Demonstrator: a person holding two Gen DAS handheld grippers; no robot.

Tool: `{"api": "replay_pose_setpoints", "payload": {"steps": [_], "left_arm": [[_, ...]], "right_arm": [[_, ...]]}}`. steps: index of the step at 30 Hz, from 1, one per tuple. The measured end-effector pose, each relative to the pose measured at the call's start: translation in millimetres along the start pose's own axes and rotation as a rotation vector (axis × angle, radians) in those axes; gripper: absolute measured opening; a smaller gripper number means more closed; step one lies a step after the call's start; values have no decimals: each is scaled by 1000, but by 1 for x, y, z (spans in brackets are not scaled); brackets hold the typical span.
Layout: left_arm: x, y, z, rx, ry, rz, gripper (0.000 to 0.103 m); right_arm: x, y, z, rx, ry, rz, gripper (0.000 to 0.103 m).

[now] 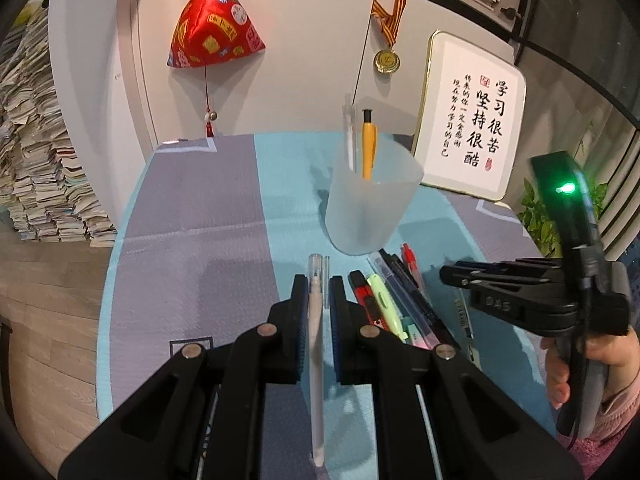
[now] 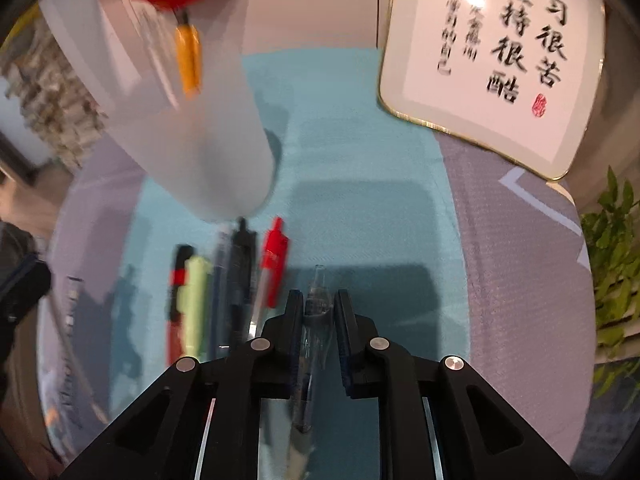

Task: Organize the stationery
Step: 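Close the right tool on the clear gel pen while the left tool lifts the white pen, then carry the white pen and clear gel pen up toward the frosted cup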

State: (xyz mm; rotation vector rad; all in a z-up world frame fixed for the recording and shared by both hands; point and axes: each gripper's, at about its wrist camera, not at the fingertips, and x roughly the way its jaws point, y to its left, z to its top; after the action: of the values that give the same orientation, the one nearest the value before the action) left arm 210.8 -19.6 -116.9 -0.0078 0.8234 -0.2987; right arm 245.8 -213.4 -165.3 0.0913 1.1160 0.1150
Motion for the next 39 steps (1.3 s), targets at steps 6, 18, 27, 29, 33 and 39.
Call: {"api": "replay_pose_setpoints", "payload": {"steps": [6, 18, 27, 29, 33, 39], "left_arm": [[-18, -7, 5, 12, -44, -11, 9], [-48, -28, 36, 57, -136, -6, 6], [-61, -44, 66, 85, -201, 4, 6], [-63, -43, 62, 82, -211, 5, 7], [-46, -33, 37, 86, -132, -3, 12], [-3, -23, -35, 133, 68, 26, 46]], "right_arm": [[-54, -3, -9, -5, -124, 44, 17], [-110, 23, -2, -19, -326, 51, 16], [-118, 6, -5, 1, -338, 62, 16], [-118, 2, -7, 7, -335, 62, 16], [-115, -6, -10, 19, -326, 66, 16], [-112, -10, -10, 25, -319, 84, 16]]}}
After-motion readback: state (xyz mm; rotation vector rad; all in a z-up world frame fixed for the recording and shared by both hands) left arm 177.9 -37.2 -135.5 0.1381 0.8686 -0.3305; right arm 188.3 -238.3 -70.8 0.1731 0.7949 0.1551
